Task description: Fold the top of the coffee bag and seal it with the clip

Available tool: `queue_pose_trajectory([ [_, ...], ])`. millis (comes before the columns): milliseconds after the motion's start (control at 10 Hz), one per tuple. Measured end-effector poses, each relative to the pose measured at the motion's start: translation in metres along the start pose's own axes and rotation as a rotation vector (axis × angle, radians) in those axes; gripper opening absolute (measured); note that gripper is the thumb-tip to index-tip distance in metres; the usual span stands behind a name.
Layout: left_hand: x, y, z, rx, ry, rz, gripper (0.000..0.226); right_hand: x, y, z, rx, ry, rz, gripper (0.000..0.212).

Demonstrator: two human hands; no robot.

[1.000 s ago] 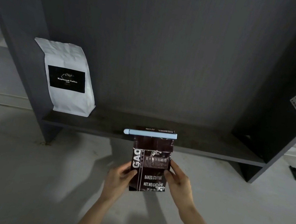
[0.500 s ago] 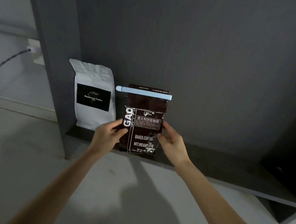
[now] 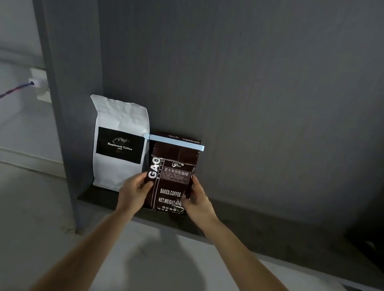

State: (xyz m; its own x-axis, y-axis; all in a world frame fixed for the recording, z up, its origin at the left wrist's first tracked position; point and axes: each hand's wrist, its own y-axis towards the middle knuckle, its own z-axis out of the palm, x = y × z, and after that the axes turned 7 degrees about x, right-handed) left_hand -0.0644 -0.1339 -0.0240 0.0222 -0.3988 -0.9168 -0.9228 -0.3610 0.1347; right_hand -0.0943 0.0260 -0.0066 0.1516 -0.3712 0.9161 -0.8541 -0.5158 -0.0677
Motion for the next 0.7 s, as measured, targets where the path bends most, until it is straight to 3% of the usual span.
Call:
queue_pose_trajectory([
  [400,0.002,-0.004,0.006,-0.004,0.063,-0.019,0.033,0.007,-0.017,-0.01,0.036,-0.114,-0.036,0.065],
  [600,-0.007,-0.012,0.007,-0.002,0.187,-0.035,0.048,0.001,-0.032,-0.028,0.055,-0.276,0.026,0.068],
  [700,-0.013,-0.019,0.015,-0.032,0.257,0.054,0.055,-0.001,-0.037,-0.037,0.0,-0.419,0.011,0.071],
])
